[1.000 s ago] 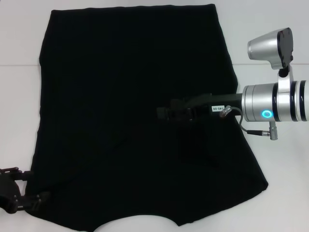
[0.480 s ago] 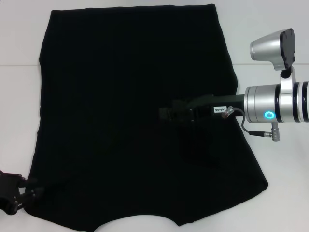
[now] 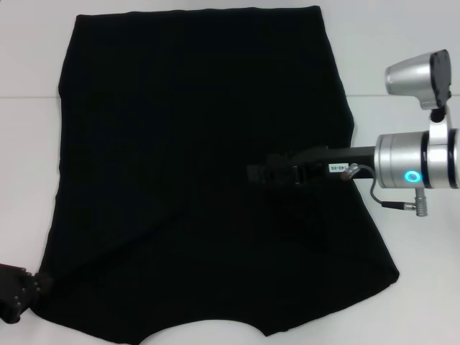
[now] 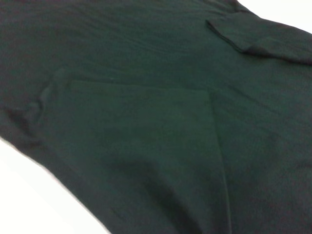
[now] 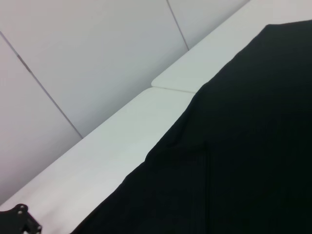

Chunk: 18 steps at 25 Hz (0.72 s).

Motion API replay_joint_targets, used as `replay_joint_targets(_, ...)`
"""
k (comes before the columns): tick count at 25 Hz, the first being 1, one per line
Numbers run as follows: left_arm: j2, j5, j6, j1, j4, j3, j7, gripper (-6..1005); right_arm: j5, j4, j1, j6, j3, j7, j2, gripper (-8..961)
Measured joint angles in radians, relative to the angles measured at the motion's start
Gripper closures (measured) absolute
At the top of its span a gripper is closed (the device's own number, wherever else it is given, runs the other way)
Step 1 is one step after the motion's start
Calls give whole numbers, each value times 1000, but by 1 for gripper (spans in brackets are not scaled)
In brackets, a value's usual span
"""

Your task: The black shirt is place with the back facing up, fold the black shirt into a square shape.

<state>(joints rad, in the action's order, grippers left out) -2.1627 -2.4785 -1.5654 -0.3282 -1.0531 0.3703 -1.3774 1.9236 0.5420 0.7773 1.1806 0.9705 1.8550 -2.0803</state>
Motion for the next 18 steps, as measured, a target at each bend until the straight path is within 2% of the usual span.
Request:
replay_joint_targets(4,0,1,-11,2,3,-55,14,968,0,10,-17,48,-7,56,20,281)
replay_joint_targets(7,-1,3,-21,3,7,-87,25,977,4,42,-43,99,-15,147,50,280)
replay_joint_targets(9,-1,5,-22,7,14,-92,28,978,7,60,-65,133,-14,232,81,280)
replay_joint_targets(13,-2,30,-32,21,27,-93,33,978,9,53,-119,194,-14,358,167,280)
replay_joint_targets(18,-2,58,-37,24,43,-93,41,977,10,50,-197,259,-16,429,227,279)
